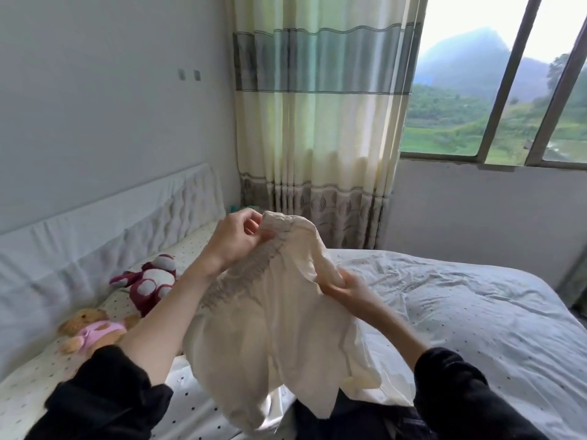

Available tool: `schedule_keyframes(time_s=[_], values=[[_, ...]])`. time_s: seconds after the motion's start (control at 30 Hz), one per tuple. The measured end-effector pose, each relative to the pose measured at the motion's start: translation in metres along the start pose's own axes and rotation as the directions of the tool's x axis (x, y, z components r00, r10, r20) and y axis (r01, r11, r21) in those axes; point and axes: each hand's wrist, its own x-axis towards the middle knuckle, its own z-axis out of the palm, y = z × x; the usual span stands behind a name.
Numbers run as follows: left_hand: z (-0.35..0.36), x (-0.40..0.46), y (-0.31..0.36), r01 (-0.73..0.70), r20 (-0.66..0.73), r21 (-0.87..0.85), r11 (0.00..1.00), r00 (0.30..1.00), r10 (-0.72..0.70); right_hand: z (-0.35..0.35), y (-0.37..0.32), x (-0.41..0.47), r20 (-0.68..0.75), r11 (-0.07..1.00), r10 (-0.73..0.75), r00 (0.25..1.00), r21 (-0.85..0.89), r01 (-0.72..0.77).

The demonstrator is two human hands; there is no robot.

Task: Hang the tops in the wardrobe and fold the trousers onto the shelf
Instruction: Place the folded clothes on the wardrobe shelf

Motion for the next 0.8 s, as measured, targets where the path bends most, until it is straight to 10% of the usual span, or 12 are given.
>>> schedule_keyframes(time_s=[0.17,0.43,0.8], values=[[-0.004,-0.021,-0.013,0.072,-0.187,0.101,0.992,0.981,-0.052,-0.004,0.044,-0.023,0.163,0.988,0.094,0.982,0.104,-0.112],[-0.032,-0.023,-0.046,0.141,-0.405,0.062,0.988,0.908,-0.105,0.025,0.091,-0.019,0.114,0.816,0.138,0.984,-0.576,-0.048],[-0.103,0.011,-0.225,0.429,-0.537,-0.02,0.903,0.757,-0.372,0.093,0.042,0.116,-0.261,0.934,0.17,0.95,-0.264,-0.24]])
